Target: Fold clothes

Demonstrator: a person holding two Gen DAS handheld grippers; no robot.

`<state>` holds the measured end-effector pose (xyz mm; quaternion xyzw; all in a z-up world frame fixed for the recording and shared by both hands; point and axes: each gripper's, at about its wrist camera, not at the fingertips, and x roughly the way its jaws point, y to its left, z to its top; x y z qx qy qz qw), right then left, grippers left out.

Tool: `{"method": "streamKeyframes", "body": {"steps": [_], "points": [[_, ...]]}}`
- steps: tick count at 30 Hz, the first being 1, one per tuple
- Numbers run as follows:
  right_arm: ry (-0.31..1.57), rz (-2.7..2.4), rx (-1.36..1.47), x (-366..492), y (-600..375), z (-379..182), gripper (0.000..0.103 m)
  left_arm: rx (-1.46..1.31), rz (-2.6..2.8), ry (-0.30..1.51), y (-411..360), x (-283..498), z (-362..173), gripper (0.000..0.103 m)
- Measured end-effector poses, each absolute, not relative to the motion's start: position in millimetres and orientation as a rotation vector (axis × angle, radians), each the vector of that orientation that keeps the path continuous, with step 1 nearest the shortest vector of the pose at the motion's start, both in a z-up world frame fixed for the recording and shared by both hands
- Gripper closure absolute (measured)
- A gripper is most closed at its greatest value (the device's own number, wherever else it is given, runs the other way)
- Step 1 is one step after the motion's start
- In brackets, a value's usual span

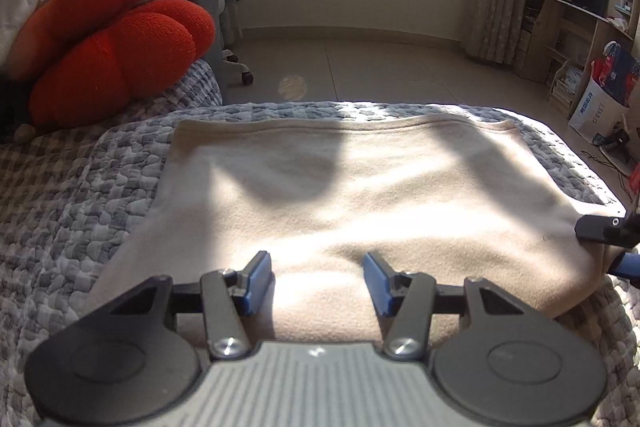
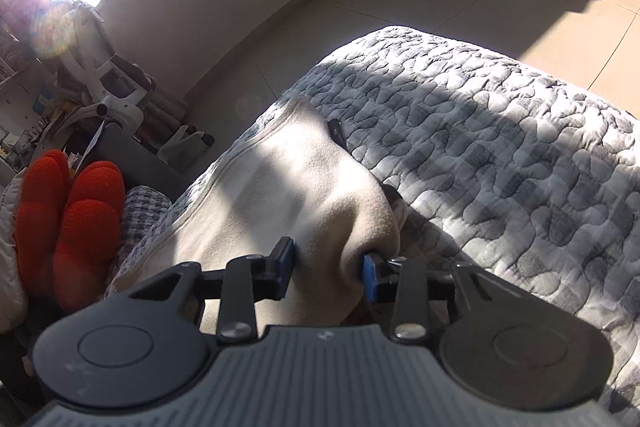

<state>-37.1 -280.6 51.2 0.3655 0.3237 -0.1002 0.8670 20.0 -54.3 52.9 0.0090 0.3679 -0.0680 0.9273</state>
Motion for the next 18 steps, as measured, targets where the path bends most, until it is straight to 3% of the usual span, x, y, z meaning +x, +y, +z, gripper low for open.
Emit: {"method": "streamKeyframes", "body": {"steps": [1,4,13,18], "points": [[0.663,-0.215,0.769,-38,-281,52,0.081,-0.001,-0.149,0.763,-51,21,54,0.050],[0.620,-0.213,0.727,-41,-275,62,0.085,-0.118,-0.173,0.804,-32,26,62,0.050],[0.561,-0.260,0.526,-30,-242,77,0.086,-0.430,0.031,0.891,82,36,65,0.050],[0.404,-0.200,0.146,-30,-179,93,0.086,-0.592,0.121,0.871,138,32,71,0.050]]}}
